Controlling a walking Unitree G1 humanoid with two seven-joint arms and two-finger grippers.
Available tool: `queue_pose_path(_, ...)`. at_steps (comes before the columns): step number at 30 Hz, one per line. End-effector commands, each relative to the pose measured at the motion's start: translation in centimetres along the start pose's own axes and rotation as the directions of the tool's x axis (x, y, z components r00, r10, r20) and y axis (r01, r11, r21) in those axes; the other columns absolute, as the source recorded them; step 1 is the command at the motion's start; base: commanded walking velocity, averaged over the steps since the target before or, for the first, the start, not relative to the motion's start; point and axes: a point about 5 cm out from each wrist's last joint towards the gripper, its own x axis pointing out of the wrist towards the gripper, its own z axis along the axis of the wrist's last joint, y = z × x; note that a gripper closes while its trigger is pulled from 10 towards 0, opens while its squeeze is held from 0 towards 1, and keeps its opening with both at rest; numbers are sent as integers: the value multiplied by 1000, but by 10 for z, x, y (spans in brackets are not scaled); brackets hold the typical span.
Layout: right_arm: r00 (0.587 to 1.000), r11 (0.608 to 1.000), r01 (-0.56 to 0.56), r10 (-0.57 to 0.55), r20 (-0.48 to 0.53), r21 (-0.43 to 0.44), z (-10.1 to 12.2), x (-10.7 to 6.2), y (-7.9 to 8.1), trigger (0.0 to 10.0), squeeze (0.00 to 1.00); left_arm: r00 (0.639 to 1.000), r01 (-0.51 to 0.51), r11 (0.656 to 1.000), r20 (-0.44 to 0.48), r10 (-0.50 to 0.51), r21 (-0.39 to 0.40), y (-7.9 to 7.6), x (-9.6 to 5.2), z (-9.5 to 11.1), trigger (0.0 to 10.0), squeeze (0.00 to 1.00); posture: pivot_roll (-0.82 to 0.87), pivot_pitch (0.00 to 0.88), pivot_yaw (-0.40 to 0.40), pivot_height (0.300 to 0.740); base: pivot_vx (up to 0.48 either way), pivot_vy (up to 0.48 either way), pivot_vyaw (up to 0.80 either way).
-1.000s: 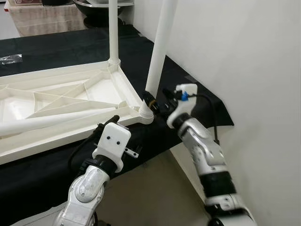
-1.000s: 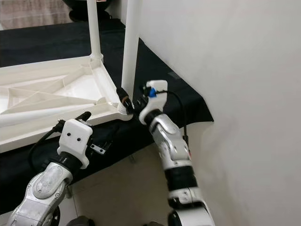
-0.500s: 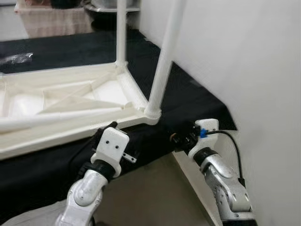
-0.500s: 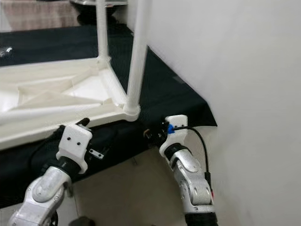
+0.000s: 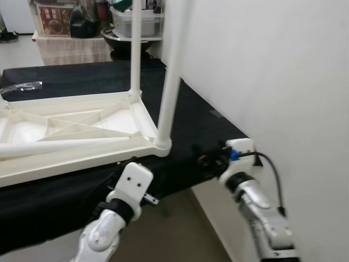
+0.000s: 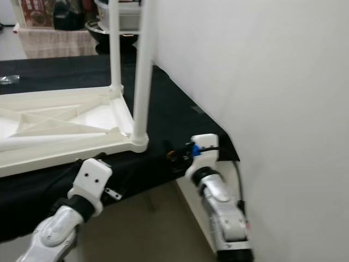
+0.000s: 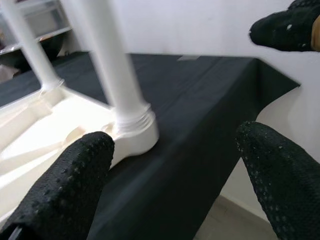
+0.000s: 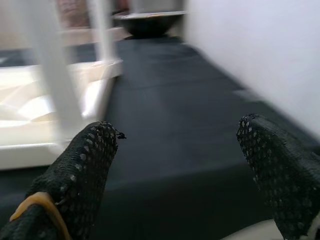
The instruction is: Building children table
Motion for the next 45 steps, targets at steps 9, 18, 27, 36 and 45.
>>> queue_pose_path(9, 998, 998, -55, 55, 15, -42, 6, 6, 5, 10000, 0, 998, -65, 997, -17, 65, -31, 9, 1, -3, 10000, 0, 43, 53, -102, 740, 0, 0, 178)
queue_pose_path(18, 993, 994, -112, 111, -29, -21, -5, -2, 20, 10000, 0, 998, -58, 998, -21, 57, -38, 7, 1, -3, 10000, 0, 41, 41, -103, 740, 0, 0, 800)
queue_pose_path(27, 997, 998, -66, 67, -48, 8, -16, -12, 29, 10000, 0, 1000, -16, 999, -22, 15, -42, 1, -1, -5, 10000, 0, 40, 21, -96, 740, 0, 0, 444)
queue_pose_path(36, 999, 1000, 9, -9, -33, -8, -12, -7, 13, 10000, 0, 999, -32, 999, 24, 33, -27, 5, 1, 1, 10000, 0, 43, 5, -93, 740, 183, 0, 0)
queue_pose_path(45, 998, 998, 58, -59, -17, -26, -7, -2, 4, 10000, 0, 999, -38, 999, -2, 38, -31, 7, 2, -3, 10000, 0, 40, 22, -91, 740, 275, 0, 0)
